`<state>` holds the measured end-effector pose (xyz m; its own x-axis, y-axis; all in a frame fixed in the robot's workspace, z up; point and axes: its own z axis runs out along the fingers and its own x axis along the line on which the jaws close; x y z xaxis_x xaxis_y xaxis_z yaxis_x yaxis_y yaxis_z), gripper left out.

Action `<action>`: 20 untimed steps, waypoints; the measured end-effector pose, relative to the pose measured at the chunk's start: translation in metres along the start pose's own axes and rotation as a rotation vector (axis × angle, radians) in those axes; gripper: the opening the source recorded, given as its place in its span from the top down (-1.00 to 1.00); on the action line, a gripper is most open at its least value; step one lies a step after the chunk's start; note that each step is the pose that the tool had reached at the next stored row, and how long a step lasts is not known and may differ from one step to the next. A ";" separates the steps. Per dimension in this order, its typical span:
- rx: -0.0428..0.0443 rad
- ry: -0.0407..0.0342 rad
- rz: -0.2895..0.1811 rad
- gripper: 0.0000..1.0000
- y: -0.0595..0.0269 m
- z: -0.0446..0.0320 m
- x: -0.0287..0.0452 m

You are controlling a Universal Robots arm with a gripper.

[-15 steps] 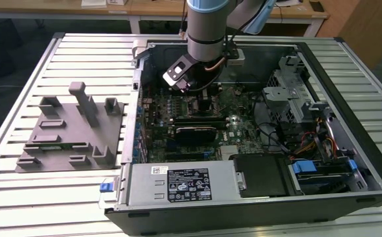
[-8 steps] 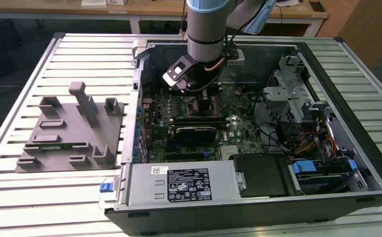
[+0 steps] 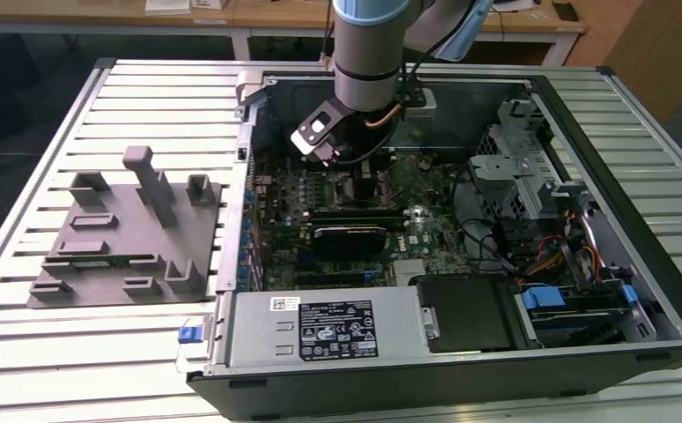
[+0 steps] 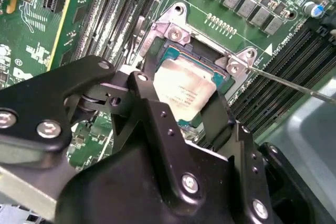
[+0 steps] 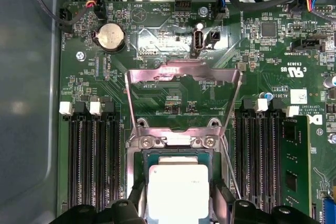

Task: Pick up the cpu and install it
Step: 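Place the cpu into insertion slot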

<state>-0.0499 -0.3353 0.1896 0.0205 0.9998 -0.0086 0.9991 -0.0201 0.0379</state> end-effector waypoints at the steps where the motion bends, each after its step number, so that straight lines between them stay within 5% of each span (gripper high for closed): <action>1: -0.0002 0.0004 0.000 -0.22 0.0000 -0.0005 0.0000; 12: 0.0000 0.0000 0.000 -0.22 0.0005 -0.0141 -0.0001; 20: -0.0003 0.0001 0.000 -0.22 0.0006 -0.0145 -0.0001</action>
<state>-0.0499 -0.3353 0.2041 0.0204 0.9998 -0.0085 0.9991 -0.0200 0.0383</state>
